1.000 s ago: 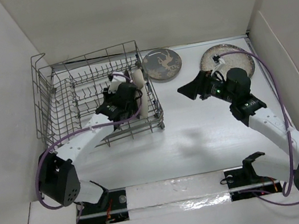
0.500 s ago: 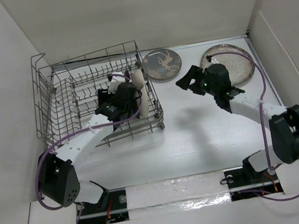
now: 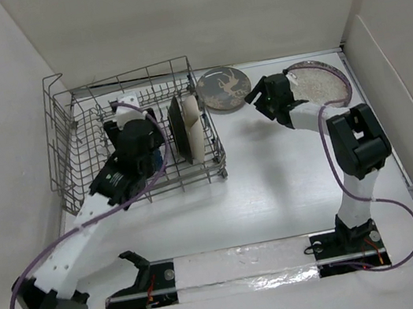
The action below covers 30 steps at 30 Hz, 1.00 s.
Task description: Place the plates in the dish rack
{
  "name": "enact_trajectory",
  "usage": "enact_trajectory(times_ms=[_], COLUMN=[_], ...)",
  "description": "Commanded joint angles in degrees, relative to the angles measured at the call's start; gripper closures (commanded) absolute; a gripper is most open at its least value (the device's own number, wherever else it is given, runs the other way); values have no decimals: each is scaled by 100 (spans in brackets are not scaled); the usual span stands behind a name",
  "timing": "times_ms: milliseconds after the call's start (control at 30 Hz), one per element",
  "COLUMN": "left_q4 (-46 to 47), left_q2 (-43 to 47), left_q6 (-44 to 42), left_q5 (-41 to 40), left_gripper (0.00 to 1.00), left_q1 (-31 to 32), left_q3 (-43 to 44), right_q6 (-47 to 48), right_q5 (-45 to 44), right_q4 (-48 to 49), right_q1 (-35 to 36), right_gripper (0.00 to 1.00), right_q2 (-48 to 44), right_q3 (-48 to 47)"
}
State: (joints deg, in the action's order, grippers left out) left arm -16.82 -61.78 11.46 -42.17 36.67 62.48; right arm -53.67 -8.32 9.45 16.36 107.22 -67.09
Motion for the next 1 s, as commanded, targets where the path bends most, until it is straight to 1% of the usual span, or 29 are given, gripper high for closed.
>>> enact_trajectory(times_ms=[0,33,100,133,267,300,333,433,500,600,633,700,733,867,900,933,967], left_q4=[731,785,934,961,1093,1110,1111,1119,1137,1119,1137,1154,1155,1172,1172,1172,1163], left_q2=[683,928,1141,1333,1739,1792,1888,2012,2038,2091,2143,2196,2240,2232,2214,2179,2153], left_q6=[31,49,101,128,128,145,154,207,207,207,190,181,181,172,172,172,172], left_q5=[490,760,999,1253,1606,1668,1782,2019,2099,2125,2125,2099,2090,2064,2090,2073,2081], left_gripper=[39,39,40,40,40,40,40,40,41,41,41,41,41,41,41,41,42], left_q1=[-1,-1,-1,-1,-1,-1,-1,-1,-1,-1,-1,-1,-1,-1,-1,-1,-1], left_q3=[-95,-139,-262,-289,-385,-386,-394,-438,-465,-447,-456,-482,-482,-517,-517,-517,-517], right_q6=[-337,-415,-495,-591,-811,-855,-943,-1206,-1382,-1716,-1787,-2041,-2234,-2507,-2560,-2578,-2657], right_q5=[-478,-478,-530,-531,-294,-224,-206,-197,39,172,190,234,260,112,7,-38,-82], right_q4=[-312,-434,-523,-671,-918,-928,-1180,-1297,-1253,-1332,-1410,-1376,-1306,-1007,-1007,-815,-726], right_q1=[87,87,148,148,148,209,210,262,262,262,262,262,262,262,262,262,262], right_gripper=[23,26,27,32,37,38,40,44,45,48,51,54,63,80,88,99,100], right_q2=[359,474,807,922,1494,1617,1809,2004,2232,2522,2584,2698,2716,2559,2524,2410,2331], right_q3=[-620,-734,-1024,-1138,-1736,-2016,-2132,-2449,-2554,-2800,-2844,-2819,-2784,-2362,-2274,-2186,-2081])
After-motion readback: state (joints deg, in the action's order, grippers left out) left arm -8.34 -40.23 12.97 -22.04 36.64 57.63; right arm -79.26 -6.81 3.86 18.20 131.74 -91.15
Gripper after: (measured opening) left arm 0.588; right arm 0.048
